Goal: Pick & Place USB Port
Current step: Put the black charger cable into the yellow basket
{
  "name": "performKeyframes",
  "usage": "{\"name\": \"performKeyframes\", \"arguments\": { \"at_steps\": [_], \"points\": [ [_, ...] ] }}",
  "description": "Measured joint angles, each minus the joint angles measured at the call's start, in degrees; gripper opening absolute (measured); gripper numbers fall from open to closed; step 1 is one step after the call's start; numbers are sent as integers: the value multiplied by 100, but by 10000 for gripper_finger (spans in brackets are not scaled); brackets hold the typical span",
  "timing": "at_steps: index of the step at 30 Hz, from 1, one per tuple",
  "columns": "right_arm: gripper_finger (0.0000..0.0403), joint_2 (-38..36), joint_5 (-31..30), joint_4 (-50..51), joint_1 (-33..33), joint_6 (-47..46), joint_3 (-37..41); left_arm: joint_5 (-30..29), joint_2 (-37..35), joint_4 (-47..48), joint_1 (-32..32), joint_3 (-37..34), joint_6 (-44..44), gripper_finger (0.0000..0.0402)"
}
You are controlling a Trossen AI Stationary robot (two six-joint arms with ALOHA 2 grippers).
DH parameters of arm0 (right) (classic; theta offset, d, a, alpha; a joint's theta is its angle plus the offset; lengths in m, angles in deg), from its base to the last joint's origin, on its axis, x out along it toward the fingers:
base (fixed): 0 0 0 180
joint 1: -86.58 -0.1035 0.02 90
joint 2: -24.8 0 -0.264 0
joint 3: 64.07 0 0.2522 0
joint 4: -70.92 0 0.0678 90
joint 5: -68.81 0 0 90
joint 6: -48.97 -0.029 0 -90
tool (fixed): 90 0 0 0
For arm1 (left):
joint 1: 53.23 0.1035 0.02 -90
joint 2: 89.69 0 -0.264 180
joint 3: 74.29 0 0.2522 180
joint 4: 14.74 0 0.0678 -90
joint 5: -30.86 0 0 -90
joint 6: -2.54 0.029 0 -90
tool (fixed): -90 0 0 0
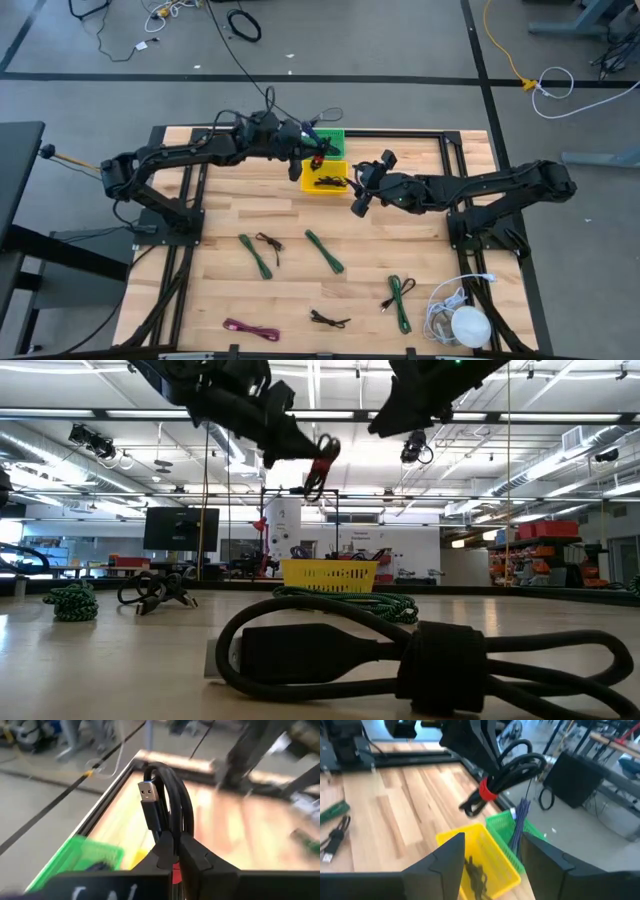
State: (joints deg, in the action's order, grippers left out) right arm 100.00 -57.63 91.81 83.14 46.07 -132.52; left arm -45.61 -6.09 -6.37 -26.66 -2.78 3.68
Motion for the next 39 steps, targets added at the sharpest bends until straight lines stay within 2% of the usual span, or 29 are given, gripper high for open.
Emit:
{"name": "performKeyframes", "arguments": {
  "at_steps": [5,17,24,29,31,39],
  "points": [
    [188,2,144,440,2,-361,0,-443,118,666,-146,-2,698,10],
    [185,2,350,451,0,-480,0,-1471,1064,576,-667,-2,1563,10],
    [185,2,393,449,2,-478,0,-1524,1259,526,-682,-2,1606,10],
    [185,2,393,420,2,-460,0,-1343,1362,505,-686,-2,1601,10],
    [185,2,393,420,2,-460,0,-1365,1362,528,-686,-2,1580,24],
    [185,4,420,423,2,-458,0,-1780,1362,488,-682,-2,1604,123]
  ]
}}
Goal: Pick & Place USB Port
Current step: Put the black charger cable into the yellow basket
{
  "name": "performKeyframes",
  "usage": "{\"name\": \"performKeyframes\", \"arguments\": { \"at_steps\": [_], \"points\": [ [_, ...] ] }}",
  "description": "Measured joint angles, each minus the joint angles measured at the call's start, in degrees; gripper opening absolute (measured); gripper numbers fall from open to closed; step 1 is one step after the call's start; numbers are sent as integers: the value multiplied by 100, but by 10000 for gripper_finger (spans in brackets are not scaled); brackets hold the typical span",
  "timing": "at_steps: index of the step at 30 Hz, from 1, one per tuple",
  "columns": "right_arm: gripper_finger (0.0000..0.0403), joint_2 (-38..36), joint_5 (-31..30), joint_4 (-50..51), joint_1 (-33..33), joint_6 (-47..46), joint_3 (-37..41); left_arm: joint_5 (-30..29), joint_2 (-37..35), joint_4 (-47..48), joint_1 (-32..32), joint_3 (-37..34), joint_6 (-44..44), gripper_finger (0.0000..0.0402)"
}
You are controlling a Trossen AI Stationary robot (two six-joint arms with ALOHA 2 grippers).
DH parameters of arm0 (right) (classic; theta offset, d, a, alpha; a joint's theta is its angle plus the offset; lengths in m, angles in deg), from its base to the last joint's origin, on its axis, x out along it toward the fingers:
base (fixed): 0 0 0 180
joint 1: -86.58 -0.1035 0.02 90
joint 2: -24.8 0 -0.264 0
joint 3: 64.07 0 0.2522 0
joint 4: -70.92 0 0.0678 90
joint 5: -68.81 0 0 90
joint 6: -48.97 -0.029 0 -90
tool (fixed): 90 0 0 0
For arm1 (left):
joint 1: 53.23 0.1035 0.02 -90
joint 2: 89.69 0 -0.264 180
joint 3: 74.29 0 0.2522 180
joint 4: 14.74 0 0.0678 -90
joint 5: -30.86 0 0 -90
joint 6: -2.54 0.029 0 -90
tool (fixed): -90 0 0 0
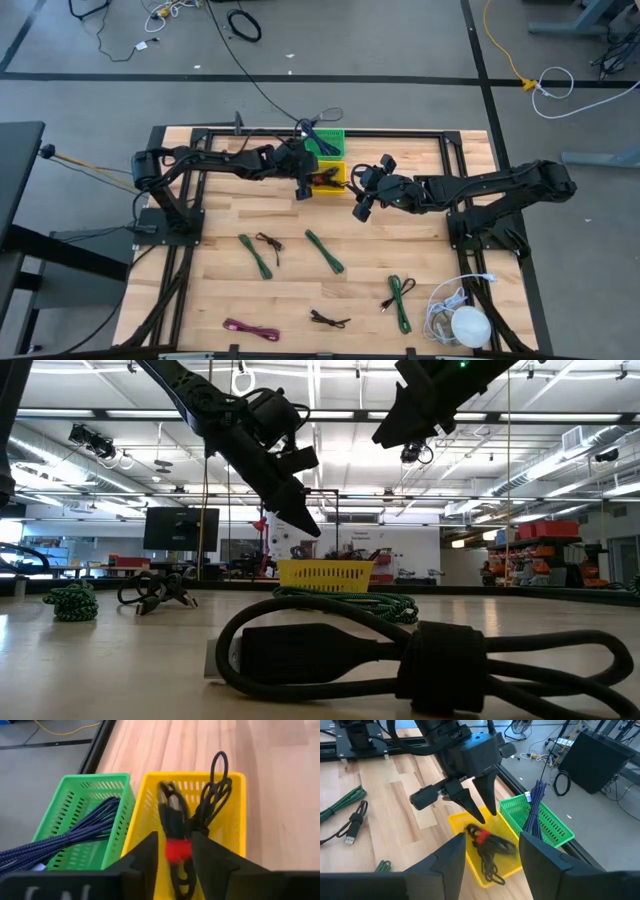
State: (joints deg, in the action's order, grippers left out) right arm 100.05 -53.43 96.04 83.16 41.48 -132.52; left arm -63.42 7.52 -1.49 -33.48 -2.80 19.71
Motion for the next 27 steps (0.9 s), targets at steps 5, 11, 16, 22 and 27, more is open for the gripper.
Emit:
{"name": "performKeyframes", "arguments": {
  "at_steps": [5,11,16,22,27],
  "points": [
    [185,0,19,2,0,0,0,-79,0,-167,-1,0,-28,153],
    [185,2,165,-49,0,-179,287,-100,-239,371,-7,139,2,154],
    [185,2,859,-189,-7,-542,641,369,-858,2298,-178,313,2,149],
    [185,4,1021,-599,-7,-622,928,1050,-1599,4293,-899,245,-598,149],
    [185,4,1356,-1241,-8,-548,997,972,-1677,4652,-2001,184,-944,149]
  ]
}}
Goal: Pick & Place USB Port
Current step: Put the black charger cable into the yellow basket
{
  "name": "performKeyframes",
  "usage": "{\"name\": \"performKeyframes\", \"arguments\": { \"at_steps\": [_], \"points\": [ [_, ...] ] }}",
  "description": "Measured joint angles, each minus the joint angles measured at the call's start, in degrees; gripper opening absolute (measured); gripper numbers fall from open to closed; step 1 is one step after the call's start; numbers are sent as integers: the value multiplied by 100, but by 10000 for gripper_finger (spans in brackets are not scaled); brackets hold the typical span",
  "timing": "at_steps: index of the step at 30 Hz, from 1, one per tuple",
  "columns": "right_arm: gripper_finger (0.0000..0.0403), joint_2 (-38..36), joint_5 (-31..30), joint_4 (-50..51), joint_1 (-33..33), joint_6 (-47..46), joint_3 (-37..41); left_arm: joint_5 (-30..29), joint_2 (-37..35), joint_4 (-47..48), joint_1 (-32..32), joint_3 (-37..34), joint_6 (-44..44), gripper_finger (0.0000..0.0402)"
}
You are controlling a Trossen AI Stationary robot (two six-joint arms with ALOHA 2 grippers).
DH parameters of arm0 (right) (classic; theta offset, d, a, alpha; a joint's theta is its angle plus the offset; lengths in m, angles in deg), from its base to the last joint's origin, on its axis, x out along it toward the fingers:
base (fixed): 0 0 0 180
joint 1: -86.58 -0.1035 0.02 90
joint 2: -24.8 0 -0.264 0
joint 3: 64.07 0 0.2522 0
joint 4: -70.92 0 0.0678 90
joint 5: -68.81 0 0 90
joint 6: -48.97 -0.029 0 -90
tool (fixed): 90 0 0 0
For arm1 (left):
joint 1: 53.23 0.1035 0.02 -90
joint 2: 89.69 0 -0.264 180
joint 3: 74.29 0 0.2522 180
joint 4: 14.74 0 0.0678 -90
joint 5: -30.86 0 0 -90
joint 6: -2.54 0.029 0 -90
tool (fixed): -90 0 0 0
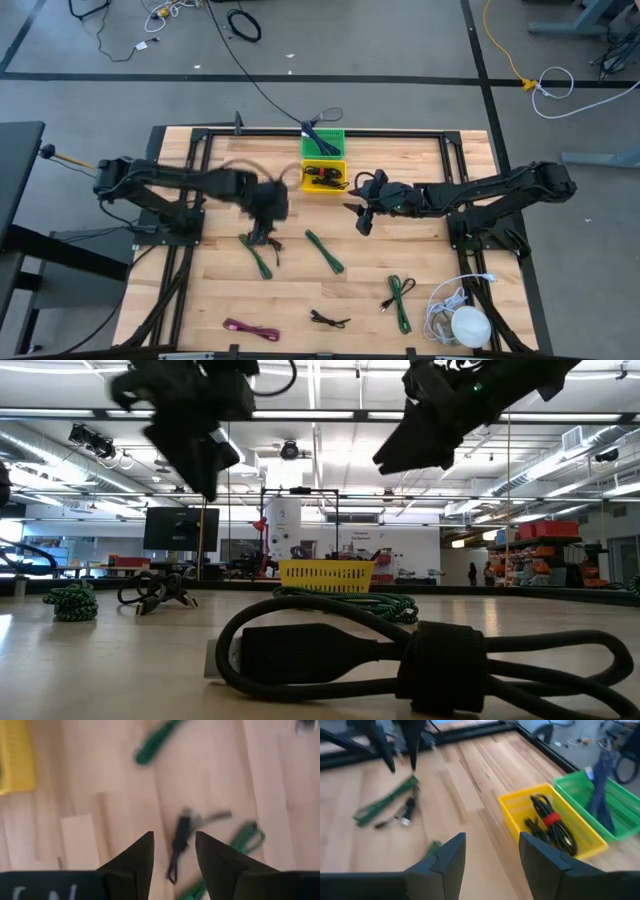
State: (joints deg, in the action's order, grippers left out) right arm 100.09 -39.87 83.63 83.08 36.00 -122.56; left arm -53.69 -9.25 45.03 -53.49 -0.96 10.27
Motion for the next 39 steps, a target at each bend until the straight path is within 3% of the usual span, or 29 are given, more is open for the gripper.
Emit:
{"name": "performKeyframes", "arguments": {
  "at_steps": [8,16,33,39],
  "points": [
    [185,0,173,-533,-225,153,2,-1200,402,173,-1386,-2,22,149],
    [185,-2,169,-676,-353,288,2,-1830,1171,455,-1670,-2,-250,149],
    [185,-2,167,-691,-353,294,2,-1510,1869,229,-1281,-7,-283,148],
    [185,-2,164,-668,-353,295,2,-1313,2073,239,-1269,-4,-278,112]
  ]
}}
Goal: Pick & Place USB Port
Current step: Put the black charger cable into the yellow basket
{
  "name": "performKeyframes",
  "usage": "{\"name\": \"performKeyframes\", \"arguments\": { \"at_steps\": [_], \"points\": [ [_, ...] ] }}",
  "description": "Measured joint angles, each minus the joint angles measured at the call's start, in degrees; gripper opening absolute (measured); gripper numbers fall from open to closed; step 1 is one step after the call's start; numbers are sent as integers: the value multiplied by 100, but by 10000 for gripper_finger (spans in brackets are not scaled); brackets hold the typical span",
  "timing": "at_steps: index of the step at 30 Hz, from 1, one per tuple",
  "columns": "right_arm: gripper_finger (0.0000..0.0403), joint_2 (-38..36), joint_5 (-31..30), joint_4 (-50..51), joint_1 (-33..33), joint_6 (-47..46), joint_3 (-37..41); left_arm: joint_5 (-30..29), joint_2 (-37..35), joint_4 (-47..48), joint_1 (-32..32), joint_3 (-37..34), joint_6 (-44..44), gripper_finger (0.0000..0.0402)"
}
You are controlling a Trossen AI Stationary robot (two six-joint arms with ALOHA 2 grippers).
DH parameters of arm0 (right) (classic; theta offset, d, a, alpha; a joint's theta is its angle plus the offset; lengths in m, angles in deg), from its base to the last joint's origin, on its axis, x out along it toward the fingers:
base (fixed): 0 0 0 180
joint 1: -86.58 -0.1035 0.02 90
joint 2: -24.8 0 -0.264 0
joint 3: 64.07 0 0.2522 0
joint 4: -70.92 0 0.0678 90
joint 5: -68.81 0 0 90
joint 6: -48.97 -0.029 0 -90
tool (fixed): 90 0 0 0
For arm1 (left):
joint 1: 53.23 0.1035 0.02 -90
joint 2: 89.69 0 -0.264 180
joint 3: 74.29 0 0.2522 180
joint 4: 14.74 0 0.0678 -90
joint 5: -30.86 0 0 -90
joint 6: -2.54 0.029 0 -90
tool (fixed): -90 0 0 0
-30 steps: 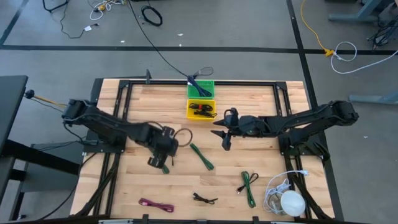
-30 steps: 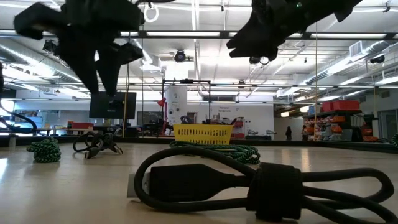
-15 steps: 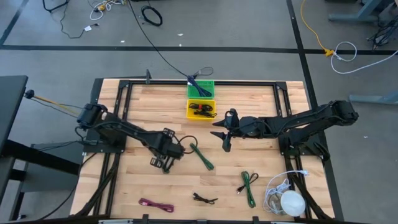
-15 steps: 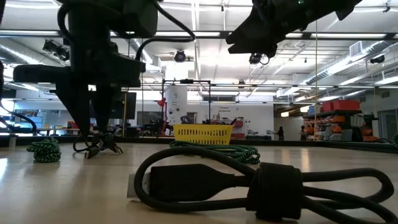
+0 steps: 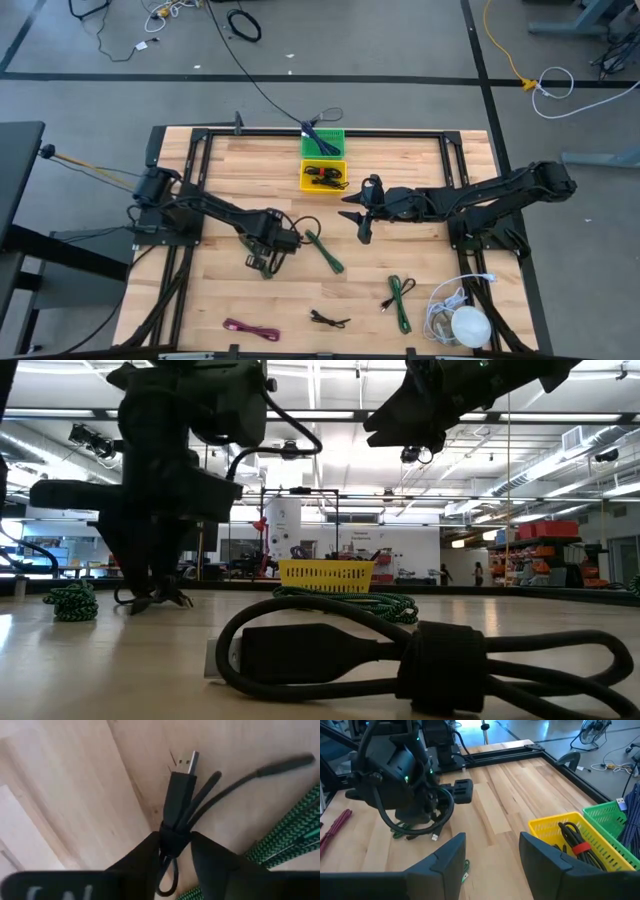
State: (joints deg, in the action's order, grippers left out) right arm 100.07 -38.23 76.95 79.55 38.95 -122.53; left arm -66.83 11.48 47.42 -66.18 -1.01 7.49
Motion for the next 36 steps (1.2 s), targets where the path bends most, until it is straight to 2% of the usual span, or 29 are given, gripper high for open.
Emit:
{"name": "performKeyframes", "arguments": {
  "at_steps": [5,16,24,27,31,36],
  "points": [
    [185,0,0,1,0,0,0,-108,11,25,4,0,17,22],
    [185,0,-2,12,0,2,0,-599,-259,254,4,2,-163,20],
    [185,0,-2,25,0,3,0,-1244,-1301,192,4,15,-468,20],
    [185,0,-2,-16,0,3,0,-1407,-1917,-257,4,15,-517,20],
    [185,0,-4,-230,2,28,0,-1501,-2716,-1505,4,15,-163,20],
    [185,-2,-4,-905,0,330,-2,-1208,-3134,-3267,73,20,565,20]
  ]
}}
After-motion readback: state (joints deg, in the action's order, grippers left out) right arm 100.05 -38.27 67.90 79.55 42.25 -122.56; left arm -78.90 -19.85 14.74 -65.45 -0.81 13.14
